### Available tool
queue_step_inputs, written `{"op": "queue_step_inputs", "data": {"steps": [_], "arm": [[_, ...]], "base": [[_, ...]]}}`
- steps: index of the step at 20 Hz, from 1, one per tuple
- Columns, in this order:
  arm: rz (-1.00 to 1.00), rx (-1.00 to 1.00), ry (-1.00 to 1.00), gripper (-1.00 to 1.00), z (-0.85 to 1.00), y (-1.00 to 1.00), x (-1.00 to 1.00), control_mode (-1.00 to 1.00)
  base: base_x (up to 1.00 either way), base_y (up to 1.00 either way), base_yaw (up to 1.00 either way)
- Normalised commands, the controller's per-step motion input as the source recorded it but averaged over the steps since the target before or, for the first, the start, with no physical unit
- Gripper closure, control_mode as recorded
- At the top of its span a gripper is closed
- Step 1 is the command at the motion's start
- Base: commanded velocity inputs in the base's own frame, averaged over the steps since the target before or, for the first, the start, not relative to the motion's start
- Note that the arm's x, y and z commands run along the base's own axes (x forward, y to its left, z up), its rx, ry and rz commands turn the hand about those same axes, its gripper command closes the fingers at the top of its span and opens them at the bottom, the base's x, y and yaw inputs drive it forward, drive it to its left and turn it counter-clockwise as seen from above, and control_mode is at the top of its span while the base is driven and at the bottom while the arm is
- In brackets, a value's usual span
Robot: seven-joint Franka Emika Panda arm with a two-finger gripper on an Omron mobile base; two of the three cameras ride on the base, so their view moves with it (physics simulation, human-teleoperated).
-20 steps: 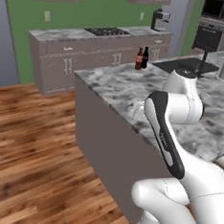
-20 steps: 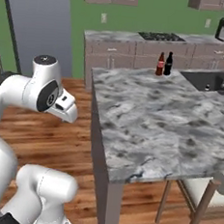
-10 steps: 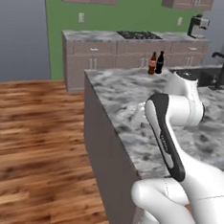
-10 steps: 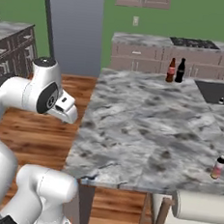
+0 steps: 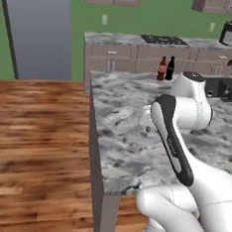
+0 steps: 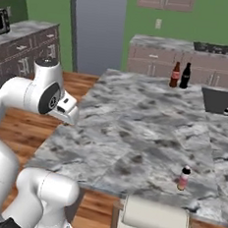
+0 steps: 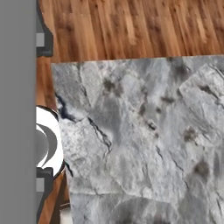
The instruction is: Place the large bottle from the dining counter next to the other large bottle outside the sink, and place the small bottle from the dining counter next to the other small bottle inside the sink.
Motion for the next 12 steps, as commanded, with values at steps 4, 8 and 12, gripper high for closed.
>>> {"op": "queue_step_inputs", "data": {"steps": [4, 8, 12], "arm": [[0.00, 0.00, 0.00, -1.00, 0.00, 0.00, 0.00, 1.00], [0.00, 0.00, 0.00, -1.00, 0.00, 0.00, 0.00, 1.00], [0.00, 0.00, 0.00, -1.00, 0.00, 0.00, 0.00, 1.00]], "base": [[-0.21, -0.96, 0.28], [-0.57, -0.76, 0.23], [-1.00, -0.16, 0.18]]}}
